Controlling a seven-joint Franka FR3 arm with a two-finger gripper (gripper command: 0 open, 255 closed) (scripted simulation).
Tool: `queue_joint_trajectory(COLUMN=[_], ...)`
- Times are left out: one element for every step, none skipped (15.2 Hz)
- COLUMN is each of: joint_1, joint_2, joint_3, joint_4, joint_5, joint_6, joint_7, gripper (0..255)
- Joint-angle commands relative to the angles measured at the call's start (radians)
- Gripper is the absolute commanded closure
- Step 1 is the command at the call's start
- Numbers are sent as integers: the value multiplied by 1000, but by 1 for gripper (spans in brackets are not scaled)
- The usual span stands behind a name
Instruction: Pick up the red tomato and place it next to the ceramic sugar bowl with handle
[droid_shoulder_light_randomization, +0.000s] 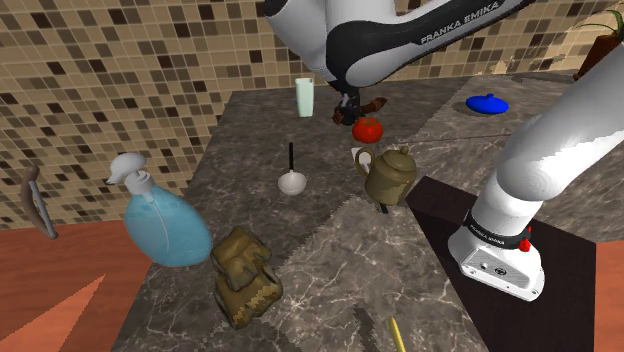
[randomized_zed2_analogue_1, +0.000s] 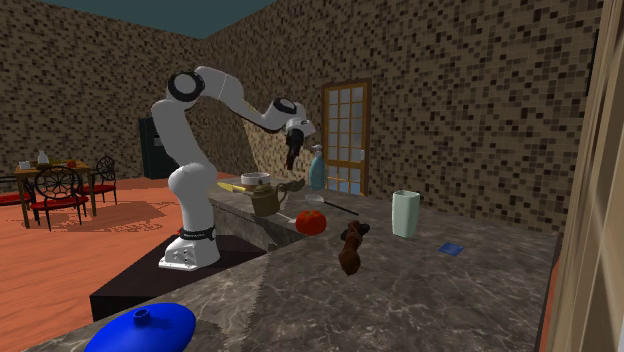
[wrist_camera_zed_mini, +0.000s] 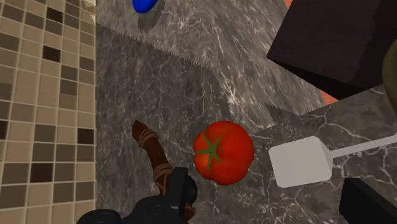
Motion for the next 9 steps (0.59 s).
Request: queue_joint_trajectory(joint_1=[3,3,4,4,1,-2,-8,-15,-24], joint_2=[-39,-57,-73,-86,-97,-106,-112,-115,-115], joint_3=[-40,-59,-79,-98,-117,-136,-154,-172,-191], joint_4=[-97,-141,-183,-222,-260,-296,-330,-362,-391], joint_5=[-19,-29,-42,-57,-74,-93,-114,-138,-164], joint_6=[112,162,212,262,312,362,412,463,514], joint_7=[-31,-46,-60,-72,-83,-92,-101,-107,-112], gripper=[0,0,0,0,0,0,0,0,0])
